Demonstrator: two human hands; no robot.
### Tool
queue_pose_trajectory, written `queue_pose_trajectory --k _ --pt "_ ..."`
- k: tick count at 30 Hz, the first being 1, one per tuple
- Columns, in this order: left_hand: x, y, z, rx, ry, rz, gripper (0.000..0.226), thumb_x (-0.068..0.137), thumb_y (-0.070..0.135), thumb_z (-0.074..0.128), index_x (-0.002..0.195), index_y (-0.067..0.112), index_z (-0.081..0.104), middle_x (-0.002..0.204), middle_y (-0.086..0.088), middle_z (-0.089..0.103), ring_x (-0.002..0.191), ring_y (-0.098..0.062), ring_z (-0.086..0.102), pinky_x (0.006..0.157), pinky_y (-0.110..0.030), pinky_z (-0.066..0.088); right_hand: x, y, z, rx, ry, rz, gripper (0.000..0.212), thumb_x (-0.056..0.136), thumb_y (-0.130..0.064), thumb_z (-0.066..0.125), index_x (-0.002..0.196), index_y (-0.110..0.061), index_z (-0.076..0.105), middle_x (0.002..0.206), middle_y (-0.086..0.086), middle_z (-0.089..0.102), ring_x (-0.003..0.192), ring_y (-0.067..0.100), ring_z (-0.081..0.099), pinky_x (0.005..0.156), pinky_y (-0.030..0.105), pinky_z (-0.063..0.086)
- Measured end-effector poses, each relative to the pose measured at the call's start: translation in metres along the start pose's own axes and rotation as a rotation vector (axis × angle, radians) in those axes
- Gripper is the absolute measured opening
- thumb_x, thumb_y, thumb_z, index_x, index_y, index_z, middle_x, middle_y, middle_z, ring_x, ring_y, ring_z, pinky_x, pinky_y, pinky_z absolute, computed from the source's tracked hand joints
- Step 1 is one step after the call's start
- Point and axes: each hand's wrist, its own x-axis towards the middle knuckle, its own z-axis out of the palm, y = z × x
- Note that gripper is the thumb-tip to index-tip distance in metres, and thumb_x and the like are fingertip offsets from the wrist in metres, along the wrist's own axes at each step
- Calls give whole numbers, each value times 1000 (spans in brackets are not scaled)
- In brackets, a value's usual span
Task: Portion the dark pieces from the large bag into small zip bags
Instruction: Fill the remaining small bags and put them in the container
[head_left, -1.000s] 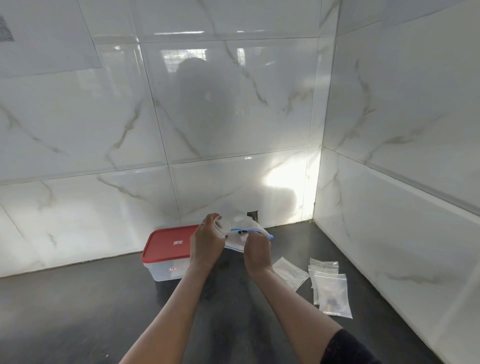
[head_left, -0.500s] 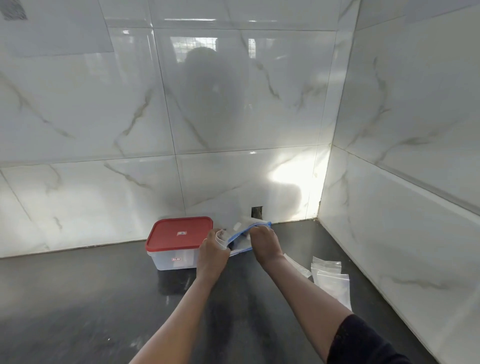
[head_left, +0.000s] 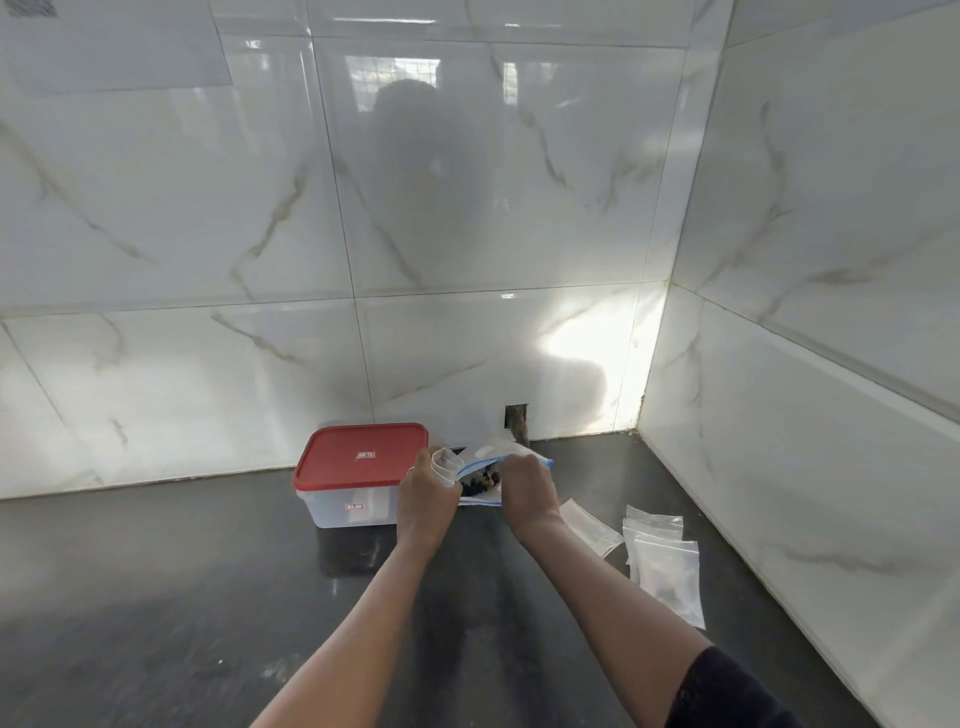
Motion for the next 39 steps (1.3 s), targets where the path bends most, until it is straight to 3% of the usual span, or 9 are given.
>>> queue_pose_trajectory --k 8,13,18,21,26,30,33,35,39 --pt "1 15 1 10 -27 33 36 82 14 63 117 15 55 108 -8 66 102 -28 60 79 -28 42 -16 5 22 -30 -101 18 31 91 7 41 116 1 60 122 18 59 113 31 59 90 37 48" --pt "-5 15 0 -11 2 87 41 80 16 70 119 11 57 109 -11 66 103 -29 59 84 -30 42 -15 1 22 49 -179 -10 30 94 -3 42 117 1 61 121 18 61 116 32 57 92 38 47" --pt "-1 30 -4 2 -50 230 37 82 10 67 119 13 59 114 -4 67 105 -24 61 83 -20 40 -12 -10 18 198 -171 -44 34 100 -17 33 122 -6 56 121 13 59 114 27 56 77 27 38" --pt "-1 41 -9 75 -76 316 35 82 7 66 117 9 60 111 -7 68 104 -27 62 87 -25 42 -6 -9 13 186 -149 -78 37 101 -22 30 127 -10 53 130 12 56 119 25 53 92 33 42" --pt "3 46 -10 147 -52 387 31 82 10 65 113 11 63 108 -5 69 100 -25 64 84 -25 43 8 -10 15 105 -161 43 35 101 -12 37 135 -7 45 141 9 48 131 23 45 109 28 33" --pt "-1 42 -6 164 -63 391 31 82 9 63 113 13 62 107 -3 69 98 -24 63 82 -28 45 7 -9 16 183 -160 67 24 99 -15 41 115 -9 58 121 10 60 118 26 55 95 31 41" --pt "-2 39 -3 191 -45 381 33 80 7 62 112 13 62 109 -3 69 98 -25 63 81 -29 45 3 -7 12 191 -194 44 9 96 -12 43 91 -16 49 98 12 55 104 26 58 77 26 33" --pt "-4 36 -1 193 -29 346 29 83 8 59 112 13 62 108 -4 70 99 -27 63 81 -30 45 0 -5 16 177 -181 17 13 94 -10 44 93 -17 55 97 10 57 102 26 59 76 24 33" --pt "-6 34 0 207 -5 244 29 86 16 59 115 15 59 110 -7 68 103 -29 61 86 -35 46 -4 -2 36 121 -126 -18 30 93 -10 44 113 -13 66 116 6 66 112 24 61 92 31 49"
